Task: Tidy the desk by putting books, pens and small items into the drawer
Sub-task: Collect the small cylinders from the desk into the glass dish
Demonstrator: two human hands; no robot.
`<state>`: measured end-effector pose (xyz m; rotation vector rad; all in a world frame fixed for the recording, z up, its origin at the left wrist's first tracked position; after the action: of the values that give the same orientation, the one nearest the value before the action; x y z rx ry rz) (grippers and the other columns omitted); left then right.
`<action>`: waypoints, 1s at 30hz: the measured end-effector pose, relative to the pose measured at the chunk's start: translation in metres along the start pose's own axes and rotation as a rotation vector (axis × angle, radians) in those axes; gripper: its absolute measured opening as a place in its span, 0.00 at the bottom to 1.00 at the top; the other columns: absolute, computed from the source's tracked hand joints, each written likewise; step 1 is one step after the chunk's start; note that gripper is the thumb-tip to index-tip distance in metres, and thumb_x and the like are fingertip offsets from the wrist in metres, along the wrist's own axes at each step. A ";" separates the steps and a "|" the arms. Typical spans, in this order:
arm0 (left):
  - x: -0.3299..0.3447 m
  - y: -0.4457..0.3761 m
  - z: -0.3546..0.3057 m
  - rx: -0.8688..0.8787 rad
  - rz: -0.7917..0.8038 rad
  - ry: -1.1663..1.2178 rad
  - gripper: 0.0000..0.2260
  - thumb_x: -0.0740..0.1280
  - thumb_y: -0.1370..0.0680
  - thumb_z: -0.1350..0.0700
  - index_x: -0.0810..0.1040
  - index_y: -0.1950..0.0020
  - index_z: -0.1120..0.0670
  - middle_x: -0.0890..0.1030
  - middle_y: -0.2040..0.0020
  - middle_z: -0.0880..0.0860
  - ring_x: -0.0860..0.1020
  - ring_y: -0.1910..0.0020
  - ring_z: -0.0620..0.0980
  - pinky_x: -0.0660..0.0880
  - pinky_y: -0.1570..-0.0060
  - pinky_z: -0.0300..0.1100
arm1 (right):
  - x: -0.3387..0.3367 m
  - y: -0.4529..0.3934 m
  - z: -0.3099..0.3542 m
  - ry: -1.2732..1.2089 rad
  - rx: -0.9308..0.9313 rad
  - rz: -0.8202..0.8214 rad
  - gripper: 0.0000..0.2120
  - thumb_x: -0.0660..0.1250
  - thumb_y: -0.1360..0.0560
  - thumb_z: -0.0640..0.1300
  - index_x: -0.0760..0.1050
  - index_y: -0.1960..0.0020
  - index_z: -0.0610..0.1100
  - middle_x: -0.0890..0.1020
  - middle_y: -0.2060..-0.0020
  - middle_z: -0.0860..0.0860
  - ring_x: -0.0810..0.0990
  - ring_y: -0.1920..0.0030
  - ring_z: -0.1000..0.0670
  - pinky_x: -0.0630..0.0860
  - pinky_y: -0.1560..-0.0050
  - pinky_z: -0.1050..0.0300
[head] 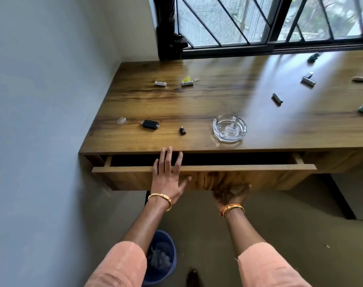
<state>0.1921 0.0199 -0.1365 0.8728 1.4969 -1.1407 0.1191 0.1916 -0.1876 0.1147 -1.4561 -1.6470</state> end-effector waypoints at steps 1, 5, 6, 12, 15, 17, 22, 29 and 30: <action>0.000 0.010 -0.002 -0.004 0.016 0.000 0.31 0.50 0.25 0.35 0.57 0.27 0.50 0.51 0.24 0.58 0.49 0.25 0.57 0.49 0.28 0.55 | -0.009 0.005 0.000 0.105 -0.019 -0.043 0.33 0.52 0.28 0.71 0.74 0.46 0.42 0.78 0.57 0.43 0.77 0.57 0.44 0.73 0.56 0.53; -0.020 0.028 -0.015 -0.086 0.181 0.043 0.30 0.40 0.24 0.33 0.68 0.36 0.49 0.70 0.38 0.51 0.67 0.37 0.52 0.56 0.31 0.50 | -0.026 0.054 0.001 0.735 -0.732 -0.459 0.14 0.62 0.29 0.38 0.74 0.45 0.36 0.76 0.43 0.36 0.74 0.43 0.37 0.70 0.44 0.50; -0.024 0.032 -0.017 -0.101 0.198 0.034 0.28 0.41 0.23 0.34 0.68 0.37 0.49 0.72 0.41 0.51 0.68 0.40 0.52 0.58 0.33 0.50 | -0.022 0.074 0.002 0.788 -1.026 -0.425 0.12 0.62 0.32 0.37 0.76 0.48 0.38 0.77 0.46 0.38 0.75 0.45 0.38 0.69 0.43 0.52; -0.044 0.074 -0.023 -0.087 0.261 0.006 0.23 0.47 0.21 0.37 0.69 0.37 0.48 0.73 0.41 0.51 0.70 0.41 0.52 0.62 0.39 0.48 | 0.000 0.112 0.013 1.677 -1.268 0.205 0.07 0.61 0.26 0.44 0.75 0.60 0.44 0.81 0.61 0.46 0.78 0.56 0.44 0.70 0.50 0.51; -0.050 0.096 -0.024 -0.087 0.305 0.029 0.23 0.48 0.22 0.36 0.69 0.36 0.48 0.73 0.41 0.50 0.70 0.40 0.51 0.62 0.39 0.48 | -0.024 0.118 0.008 2.017 -1.307 0.099 0.17 0.54 0.21 0.50 0.76 0.59 0.44 0.83 0.59 0.45 0.80 0.56 0.43 0.70 0.49 0.51; -0.053 0.108 -0.024 -0.088 0.329 0.060 0.23 0.50 0.22 0.35 0.69 0.36 0.48 0.74 0.41 0.50 0.70 0.40 0.51 0.63 0.39 0.48 | -0.039 0.124 0.003 2.020 -1.337 0.063 0.18 0.53 0.22 0.51 0.78 0.57 0.44 0.84 0.59 0.46 0.80 0.55 0.44 0.70 0.49 0.52; -0.061 0.136 -0.030 -0.112 0.367 0.110 0.24 0.52 0.23 0.34 0.70 0.36 0.47 0.74 0.40 0.51 0.70 0.39 0.52 0.62 0.38 0.49 | -0.063 0.138 -0.003 2.034 -1.261 0.042 0.18 0.53 0.22 0.51 0.79 0.53 0.45 0.83 0.58 0.47 0.79 0.56 0.46 0.71 0.48 0.52; -0.066 0.154 -0.033 -0.133 0.366 0.154 0.25 0.52 0.24 0.33 0.72 0.38 0.48 0.75 0.41 0.51 0.70 0.39 0.52 0.62 0.38 0.49 | -0.079 0.154 -0.007 2.019 -1.248 0.088 0.18 0.52 0.21 0.50 0.77 0.53 0.43 0.83 0.58 0.46 0.78 0.55 0.46 0.70 0.46 0.51; -0.066 0.157 -0.033 -0.134 0.361 0.155 0.25 0.52 0.24 0.33 0.72 0.38 0.48 0.75 0.41 0.51 0.70 0.39 0.52 0.62 0.38 0.49 | -0.081 0.156 -0.007 2.020 -1.248 0.089 0.18 0.52 0.21 0.50 0.77 0.53 0.43 0.83 0.58 0.46 0.78 0.55 0.46 0.70 0.46 0.51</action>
<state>0.3430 0.0990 -0.1056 1.1043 1.4475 -0.7147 0.2563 0.2560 -0.0989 0.6785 1.0330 -1.0870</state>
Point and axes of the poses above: each hand's wrist, its own y-axis away from the middle knuckle, its own x-axis out of the palm, z = x × y, the point moved 1 cm from there along -y, towards the middle knuckle
